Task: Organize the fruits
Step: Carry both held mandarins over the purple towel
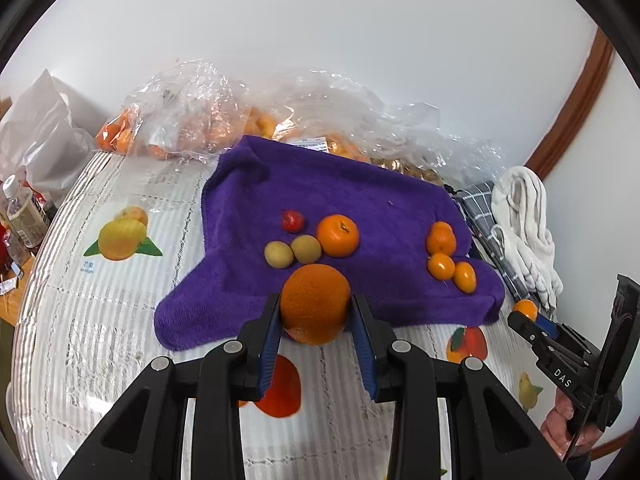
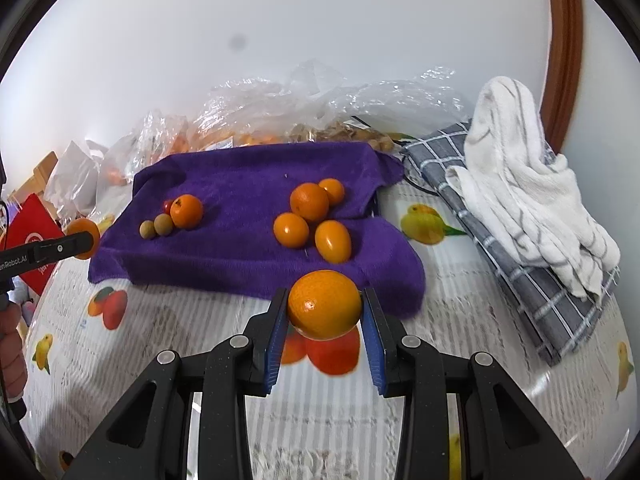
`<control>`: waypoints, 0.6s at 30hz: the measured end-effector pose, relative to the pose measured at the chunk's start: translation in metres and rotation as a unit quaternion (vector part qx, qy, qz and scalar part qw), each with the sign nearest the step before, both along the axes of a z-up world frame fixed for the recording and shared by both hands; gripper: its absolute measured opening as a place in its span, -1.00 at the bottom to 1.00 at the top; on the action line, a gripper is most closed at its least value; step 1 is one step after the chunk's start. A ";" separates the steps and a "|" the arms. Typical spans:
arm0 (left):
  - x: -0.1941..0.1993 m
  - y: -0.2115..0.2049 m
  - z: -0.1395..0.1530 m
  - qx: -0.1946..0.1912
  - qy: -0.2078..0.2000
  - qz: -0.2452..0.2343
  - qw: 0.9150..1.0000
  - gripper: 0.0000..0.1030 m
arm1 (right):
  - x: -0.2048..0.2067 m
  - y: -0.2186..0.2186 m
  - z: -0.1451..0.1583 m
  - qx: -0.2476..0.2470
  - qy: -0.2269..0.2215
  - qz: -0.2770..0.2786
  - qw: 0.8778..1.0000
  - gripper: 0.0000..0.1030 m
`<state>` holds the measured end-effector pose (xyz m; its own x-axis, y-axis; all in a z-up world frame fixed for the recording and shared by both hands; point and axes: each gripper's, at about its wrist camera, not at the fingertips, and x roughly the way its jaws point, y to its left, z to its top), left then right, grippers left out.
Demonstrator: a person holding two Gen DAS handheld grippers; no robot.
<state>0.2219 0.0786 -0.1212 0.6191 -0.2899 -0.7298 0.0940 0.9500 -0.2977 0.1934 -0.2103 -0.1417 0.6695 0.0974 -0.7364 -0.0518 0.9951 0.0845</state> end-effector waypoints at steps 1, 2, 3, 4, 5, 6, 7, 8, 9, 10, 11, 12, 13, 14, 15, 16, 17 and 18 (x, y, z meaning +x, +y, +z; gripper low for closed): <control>0.003 0.001 0.000 0.000 0.000 0.001 1.000 -0.38 | 0.005 0.001 0.000 0.002 0.000 0.001 1.000 -0.31; 0.006 0.001 0.000 0.001 0.000 0.003 1.000 -0.38 | 0.011 0.003 -0.001 0.005 0.001 0.004 1.000 -0.31; 0.009 0.002 0.000 0.001 0.000 0.004 1.000 -0.38 | 0.016 0.005 -0.002 0.006 0.002 0.006 1.000 -0.31; 0.012 0.003 -0.001 0.001 0.000 0.006 1.000 -0.38 | 0.022 0.007 -0.002 0.008 0.004 0.008 1.000 -0.31; 0.015 0.004 -0.001 0.000 0.000 0.007 1.000 -0.38 | 0.029 0.011 -0.003 0.011 0.005 0.013 1.000 -0.31; 0.018 0.005 -0.002 0.000 0.001 0.008 1.000 -0.38 | 0.035 0.013 -0.004 0.012 0.007 0.017 1.000 -0.31; 0.022 0.005 -0.002 0.000 0.002 0.008 1.000 -0.38 | 0.040 0.016 -0.006 0.012 0.008 0.020 1.000 -0.31; 0.025 0.005 -0.003 0.000 0.003 0.008 1.000 -0.38 | 0.046 0.020 -0.008 0.013 0.011 0.024 1.000 -0.31; 0.028 0.005 -0.004 0.001 0.003 0.008 1.000 -0.38 | 0.053 0.024 -0.010 0.015 0.015 0.028 0.999 -0.31; 0.031 0.005 -0.004 0.002 0.004 0.009 1.000 -0.38 | 0.060 0.028 -0.013 0.017 0.019 0.033 0.999 -0.31; 0.033 0.004 -0.006 0.002 0.004 0.009 1.000 -0.38 | 0.065 0.031 -0.015 0.020 0.023 0.037 0.999 -0.31; 0.035 0.004 -0.007 0.001 0.005 0.008 1.000 -0.38 | 0.071 0.035 -0.017 0.024 0.027 0.042 0.999 -0.31; 0.038 0.004 -0.008 0.000 0.007 0.008 1.000 -0.38 | 0.075 0.039 -0.019 0.027 0.030 0.047 0.998 -0.31; 0.040 0.003 -0.009 -0.001 0.008 0.007 1.000 -0.38 | 0.079 0.042 -0.021 0.029 0.033 0.051 0.998 -0.31; 0.042 0.002 -0.011 -0.002 0.009 0.006 1.000 -0.38 | 0.083 0.045 -0.023 0.031 0.038 0.057 0.997 -0.31; 0.045 0.001 -0.013 -0.001 0.011 0.005 1.000 -0.38 | 0.087 0.049 -0.027 0.032 0.044 0.061 0.997 -0.31; 0.047 -0.001 -0.015 -0.001 0.013 0.004 1.000 -0.38 | 0.091 0.052 -0.030 0.029 0.051 0.065 0.996 -0.31; 0.048 -0.002 -0.016 -0.001 0.014 0.002 1.000 -0.38 | 0.092 0.055 -0.033 0.024 0.056 0.068 0.996 -0.31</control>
<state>0.2700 0.0762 -0.1376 0.5993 -0.2883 -0.7468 0.0817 0.9500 -0.3012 0.2853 -0.1550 -0.1744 0.5620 0.2180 -0.7979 -0.1736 0.9742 0.1439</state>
